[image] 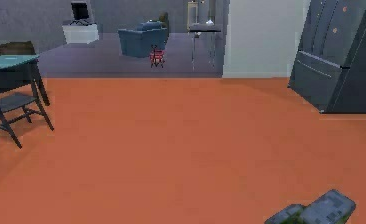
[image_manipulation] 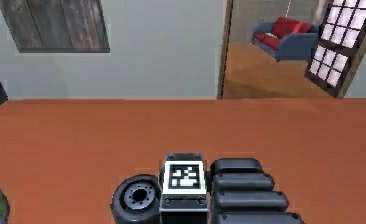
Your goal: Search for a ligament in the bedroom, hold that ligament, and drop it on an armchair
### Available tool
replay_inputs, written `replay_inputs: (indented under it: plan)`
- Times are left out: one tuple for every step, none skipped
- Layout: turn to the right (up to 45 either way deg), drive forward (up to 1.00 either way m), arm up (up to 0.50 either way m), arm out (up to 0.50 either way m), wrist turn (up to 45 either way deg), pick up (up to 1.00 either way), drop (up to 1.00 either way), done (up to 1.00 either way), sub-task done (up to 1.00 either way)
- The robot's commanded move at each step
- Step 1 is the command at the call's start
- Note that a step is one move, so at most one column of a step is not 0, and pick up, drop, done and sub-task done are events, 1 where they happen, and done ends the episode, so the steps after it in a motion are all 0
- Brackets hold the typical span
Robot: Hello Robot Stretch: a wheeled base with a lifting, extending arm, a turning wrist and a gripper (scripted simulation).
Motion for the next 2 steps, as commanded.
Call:
replay_inputs:
  plan:
    - [0.0,0.85,0.0,0.0,0.0,0.0,0.0,0.0,0.0]
    - [-24.0,0.0,0.0,0.0,0.0,0.0,0.0,0.0,0.0]
